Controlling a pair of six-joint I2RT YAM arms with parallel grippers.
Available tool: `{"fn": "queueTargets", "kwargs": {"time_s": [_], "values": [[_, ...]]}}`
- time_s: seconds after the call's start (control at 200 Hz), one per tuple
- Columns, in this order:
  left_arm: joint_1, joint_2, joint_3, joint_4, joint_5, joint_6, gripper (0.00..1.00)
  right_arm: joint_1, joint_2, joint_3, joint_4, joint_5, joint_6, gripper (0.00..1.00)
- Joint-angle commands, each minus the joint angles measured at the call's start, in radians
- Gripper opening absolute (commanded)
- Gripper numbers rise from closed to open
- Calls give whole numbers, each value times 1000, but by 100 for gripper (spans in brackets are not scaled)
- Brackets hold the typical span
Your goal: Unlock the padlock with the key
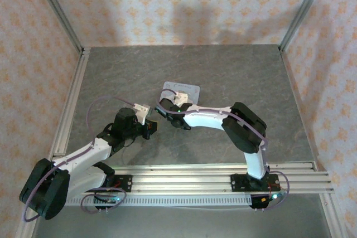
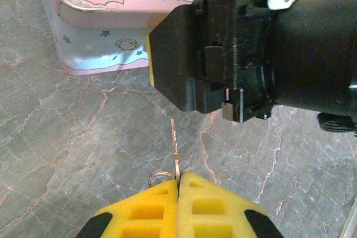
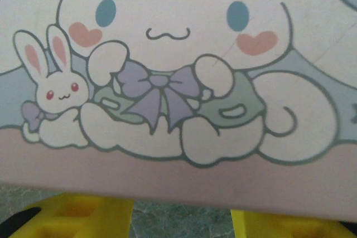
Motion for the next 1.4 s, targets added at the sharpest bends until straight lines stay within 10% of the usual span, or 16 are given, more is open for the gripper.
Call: {"fn": "queueTargets", "kwargs": {"time_s": [0.0,0.716,1.001,1.396], "values": [[6,5,-8,11,1,7,0,6,36,38,6,47,29,49],[6,-3,-9,7,20,12,0,-24,127,93,28,43,-53,41],[6,3,-8,9,30,17,0,-38,102,95,41,27,-119,14],[6,-29,-24,43,65,4,0,-76,-42,16,74,-179,-186,1]]}}
